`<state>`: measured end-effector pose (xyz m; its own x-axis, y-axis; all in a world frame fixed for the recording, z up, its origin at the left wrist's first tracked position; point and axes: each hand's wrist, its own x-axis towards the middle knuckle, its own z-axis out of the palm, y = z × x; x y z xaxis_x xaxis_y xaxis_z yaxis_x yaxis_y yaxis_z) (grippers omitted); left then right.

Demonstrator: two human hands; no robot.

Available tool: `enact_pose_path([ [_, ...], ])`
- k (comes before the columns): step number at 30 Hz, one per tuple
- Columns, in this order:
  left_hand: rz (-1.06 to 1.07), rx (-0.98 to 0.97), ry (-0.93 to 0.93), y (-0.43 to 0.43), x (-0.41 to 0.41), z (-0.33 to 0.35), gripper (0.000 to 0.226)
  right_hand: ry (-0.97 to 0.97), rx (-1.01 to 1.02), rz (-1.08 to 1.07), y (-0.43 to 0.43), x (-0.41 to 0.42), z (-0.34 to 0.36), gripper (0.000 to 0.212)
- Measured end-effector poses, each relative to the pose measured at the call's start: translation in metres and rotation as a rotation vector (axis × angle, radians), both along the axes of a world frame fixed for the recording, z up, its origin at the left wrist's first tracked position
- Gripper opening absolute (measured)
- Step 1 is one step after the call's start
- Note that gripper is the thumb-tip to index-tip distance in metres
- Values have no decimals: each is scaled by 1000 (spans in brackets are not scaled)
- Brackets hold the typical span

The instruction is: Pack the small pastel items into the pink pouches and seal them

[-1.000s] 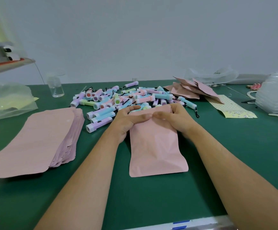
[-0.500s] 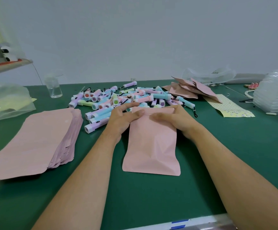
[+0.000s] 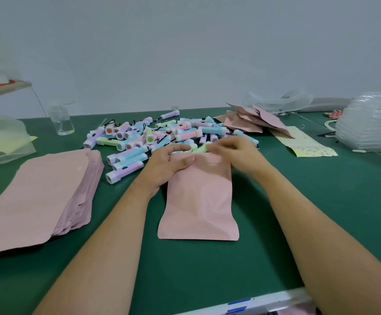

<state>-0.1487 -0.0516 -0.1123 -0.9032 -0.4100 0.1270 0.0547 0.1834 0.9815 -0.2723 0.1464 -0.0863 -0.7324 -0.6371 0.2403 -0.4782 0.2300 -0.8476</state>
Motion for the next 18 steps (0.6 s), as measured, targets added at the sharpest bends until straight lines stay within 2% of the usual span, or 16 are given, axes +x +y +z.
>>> enact_pose_path([
  [1, 11, 2, 9, 0, -1, -1, 38, 107, 23, -144, 7, -9, 1, 33],
  [2, 30, 3, 22, 0, -1, -2, 38, 289, 137, -331, 16, -20, 1, 41],
  [3, 46, 8, 36, 0, -2, -3, 38, 474, 346, -518, 26, -31, 0, 52],
  [4, 59, 13, 46, 0, -3, -4, 37, 556, 549, -634, 36, -42, -3, 67],
  [6, 72, 3, 41, 0, -5, -5, 36, 422, 800, -711, 49, -56, -8, 94],
  [9, 73, -43, 15, -2, -7, -7, 33, 191, 892, -721, 52, -62, -14, 113],
  [14, 63, -42, -3, -3, -7, -7, 36, 158, 837, -671, 39, -59, -21, 109],
  [18, 62, -60, -11, 0, -5, -6, 37, 139, 856, -782, 53, -65, -22, 107],
])
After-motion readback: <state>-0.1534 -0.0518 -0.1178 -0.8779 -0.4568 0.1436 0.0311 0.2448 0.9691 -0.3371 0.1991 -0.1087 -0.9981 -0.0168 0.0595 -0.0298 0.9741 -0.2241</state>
